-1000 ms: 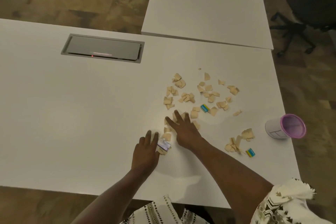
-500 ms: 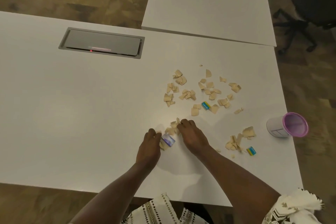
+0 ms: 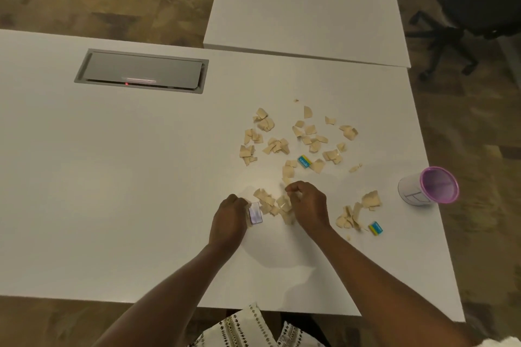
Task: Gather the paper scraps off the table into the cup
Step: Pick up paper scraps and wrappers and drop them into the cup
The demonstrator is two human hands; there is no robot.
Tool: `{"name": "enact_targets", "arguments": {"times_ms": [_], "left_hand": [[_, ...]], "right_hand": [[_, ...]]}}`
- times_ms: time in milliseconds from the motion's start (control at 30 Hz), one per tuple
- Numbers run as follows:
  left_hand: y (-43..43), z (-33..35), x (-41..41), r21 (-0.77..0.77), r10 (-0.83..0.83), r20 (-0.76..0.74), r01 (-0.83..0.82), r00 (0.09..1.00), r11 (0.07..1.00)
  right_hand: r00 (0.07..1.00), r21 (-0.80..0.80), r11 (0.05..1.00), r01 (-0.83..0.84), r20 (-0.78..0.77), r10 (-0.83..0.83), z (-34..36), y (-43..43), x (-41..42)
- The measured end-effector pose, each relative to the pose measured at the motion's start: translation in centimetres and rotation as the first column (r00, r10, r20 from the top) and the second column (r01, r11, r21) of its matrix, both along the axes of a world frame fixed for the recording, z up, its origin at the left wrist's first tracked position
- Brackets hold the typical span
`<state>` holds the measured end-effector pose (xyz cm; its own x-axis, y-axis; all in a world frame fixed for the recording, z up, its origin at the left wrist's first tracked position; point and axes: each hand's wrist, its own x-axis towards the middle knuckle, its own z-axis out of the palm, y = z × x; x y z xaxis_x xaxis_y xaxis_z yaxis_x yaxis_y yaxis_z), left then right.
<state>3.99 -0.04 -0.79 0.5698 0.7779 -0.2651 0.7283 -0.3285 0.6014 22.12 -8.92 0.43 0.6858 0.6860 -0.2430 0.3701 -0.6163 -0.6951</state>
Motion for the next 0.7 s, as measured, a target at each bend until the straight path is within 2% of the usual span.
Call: {"name": "enact_targets", "arguments": {"times_ms": [233, 433, 600, 700], "left_hand": [[-0.5, 2.0, 3.4, -0.021, 0.056, 0.092, -0.054, 0.994, 0.998], [-2.1, 3.5, 8.2, -0.037, 0.063, 0.165, -0.058, 0.984, 0.998], [-3.8, 4.5, 12.8, -0.05, 0.063, 0.2, -0.054, 0.978, 0.997], [-5.5, 5.3, 16.4, -0.098, 0.072, 0.221, -0.051, 0.973, 0.994]], "right_hand": [[0.979, 0.075, 0.987, 0.144, -0.157, -0.131, 1.3, -2.6, 1.9], [0.965, 0.075, 0.974, 0.216, -0.17, -0.201, 2.4, -4.7, 4.7], [0.97, 0.081, 0.975, 0.209, -0.145, -0.196, 3.6, -6.4, 7.4], [0.952, 0.095, 0.956, 0.277, -0.162, -0.259, 4.4, -8.2, 9.9]]}}
